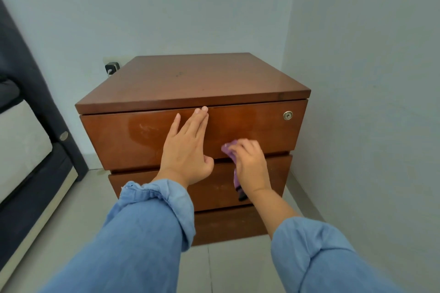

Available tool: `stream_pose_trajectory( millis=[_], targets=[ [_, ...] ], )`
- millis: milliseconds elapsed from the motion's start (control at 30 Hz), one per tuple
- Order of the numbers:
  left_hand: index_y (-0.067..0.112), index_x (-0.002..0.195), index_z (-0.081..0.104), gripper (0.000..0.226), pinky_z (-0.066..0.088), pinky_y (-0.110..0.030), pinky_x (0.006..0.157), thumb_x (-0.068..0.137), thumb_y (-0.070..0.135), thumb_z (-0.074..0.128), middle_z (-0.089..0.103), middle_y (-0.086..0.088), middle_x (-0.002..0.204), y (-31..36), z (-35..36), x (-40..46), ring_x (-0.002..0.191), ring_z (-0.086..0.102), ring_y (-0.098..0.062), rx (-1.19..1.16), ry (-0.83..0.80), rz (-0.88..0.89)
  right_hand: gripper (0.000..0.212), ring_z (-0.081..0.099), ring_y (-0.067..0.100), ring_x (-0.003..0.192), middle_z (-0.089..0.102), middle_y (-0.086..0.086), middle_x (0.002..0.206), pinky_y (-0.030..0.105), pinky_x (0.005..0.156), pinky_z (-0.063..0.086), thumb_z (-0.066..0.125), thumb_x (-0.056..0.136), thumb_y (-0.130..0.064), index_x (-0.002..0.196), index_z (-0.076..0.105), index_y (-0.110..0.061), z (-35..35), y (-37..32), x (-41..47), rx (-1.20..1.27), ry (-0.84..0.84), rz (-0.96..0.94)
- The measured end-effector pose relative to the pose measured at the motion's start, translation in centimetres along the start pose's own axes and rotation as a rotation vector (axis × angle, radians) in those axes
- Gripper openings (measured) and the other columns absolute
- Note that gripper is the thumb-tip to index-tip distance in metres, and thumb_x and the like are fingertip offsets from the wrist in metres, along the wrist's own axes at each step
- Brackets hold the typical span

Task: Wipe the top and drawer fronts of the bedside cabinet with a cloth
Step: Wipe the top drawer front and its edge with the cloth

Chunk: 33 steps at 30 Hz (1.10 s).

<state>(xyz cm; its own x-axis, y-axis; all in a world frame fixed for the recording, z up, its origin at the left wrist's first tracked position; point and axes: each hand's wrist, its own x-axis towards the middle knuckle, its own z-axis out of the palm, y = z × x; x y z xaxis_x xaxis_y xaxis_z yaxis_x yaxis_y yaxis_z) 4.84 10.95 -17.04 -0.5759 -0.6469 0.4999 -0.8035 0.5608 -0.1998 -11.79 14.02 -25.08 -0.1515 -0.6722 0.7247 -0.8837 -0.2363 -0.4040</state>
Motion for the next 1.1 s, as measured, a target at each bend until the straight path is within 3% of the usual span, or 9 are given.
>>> stream_pose_trajectory(
  millis=[100,233,333,433,733,833,933,1100],
  targets=[
    [0.005,0.148,0.026,0.083,0.013,-0.040,0.120,0.074,0.031,0.051,0.025,-0.007,0.156,-0.6,-0.4,-0.3,0.144,0.024,-0.018,0.038,0.028,0.015,0.023,0.056,0.021,0.100,0.064,0.006,0.105,0.030,0.086,0.050,0.052,0.090,-0.020,0.104,0.067,-0.010,-1.6,-2.6,4.2,0.017,0.194,-0.156],
    [0.003,0.148,0.025,0.080,0.016,-0.044,0.119,0.075,0.022,0.054,0.026,-0.010,0.156,-2.1,0.2,-1.9,0.144,0.023,-0.021,0.049,0.055,-0.103,0.020,0.050,0.017,0.106,0.060,0.006,0.109,0.018,0.096,0.043,0.055,0.091,-0.008,0.107,0.066,-0.004,-0.8,-4.1,7.3,0.021,0.222,-0.237],
    [0.004,0.149,0.022,0.082,0.015,-0.044,0.119,0.075,0.018,0.056,0.022,-0.009,0.157,-3.4,1.2,-2.8,0.144,0.023,-0.021,0.051,0.043,-0.108,0.019,0.052,0.021,0.106,0.064,0.007,0.109,0.030,0.096,0.046,0.059,0.088,-0.006,0.105,0.068,-0.008,1.9,-3.2,5.7,-0.041,0.214,-0.206],
    [0.005,0.150,0.020,0.082,0.014,-0.044,0.119,0.077,0.016,0.055,0.020,-0.008,0.158,-4.0,1.7,-2.9,0.145,0.021,-0.020,0.042,0.046,-0.091,0.026,0.051,0.022,0.107,0.065,0.007,0.110,0.040,0.092,0.048,0.063,0.083,0.002,0.106,0.068,-0.009,4.4,-2.2,2.4,-0.052,0.102,-0.159],
    [0.007,0.150,0.019,0.082,0.018,-0.044,0.118,0.077,0.018,0.055,0.020,-0.006,0.158,-4.9,1.6,-3.1,0.145,0.020,-0.018,0.001,-0.002,-0.054,0.039,0.054,0.025,0.104,0.063,0.003,0.111,0.044,0.084,0.053,0.075,0.072,0.000,0.108,0.067,-0.012,6.3,-1.5,-0.9,-0.101,-0.186,-0.129],
    [0.008,0.150,0.017,0.080,0.015,-0.043,0.119,0.080,0.021,0.054,0.018,-0.006,0.159,-5.3,0.9,-3.5,0.146,0.017,-0.018,0.038,-0.030,-0.041,0.034,0.055,0.023,0.104,0.062,0.003,0.111,0.042,0.087,0.052,0.066,0.079,-0.002,0.111,0.066,-0.013,4.4,-4.0,1.0,-0.019,-0.056,-0.143],
    [0.008,0.150,0.018,0.080,0.010,-0.042,0.120,0.080,0.022,0.054,0.017,-0.007,0.159,-5.4,0.4,-4.2,0.146,0.015,-0.019,0.036,-0.025,-0.108,0.022,0.056,0.023,0.102,0.064,0.006,0.108,0.034,0.087,0.051,0.056,0.090,-0.012,0.110,0.066,-0.010,2.0,-7.4,4.9,0.020,0.150,-0.278],
    [0.011,0.152,0.008,0.082,-0.001,-0.037,0.120,0.084,0.033,0.048,-0.001,-0.004,0.161,-5.5,0.2,-4.7,0.148,0.004,-0.014,0.011,-0.053,-0.132,0.019,0.054,0.025,0.100,0.063,0.008,0.105,0.039,0.083,0.053,0.060,0.089,-0.009,0.107,0.068,-0.008,3.1,-8.4,8.2,-0.028,0.127,-0.282]
  ],
)
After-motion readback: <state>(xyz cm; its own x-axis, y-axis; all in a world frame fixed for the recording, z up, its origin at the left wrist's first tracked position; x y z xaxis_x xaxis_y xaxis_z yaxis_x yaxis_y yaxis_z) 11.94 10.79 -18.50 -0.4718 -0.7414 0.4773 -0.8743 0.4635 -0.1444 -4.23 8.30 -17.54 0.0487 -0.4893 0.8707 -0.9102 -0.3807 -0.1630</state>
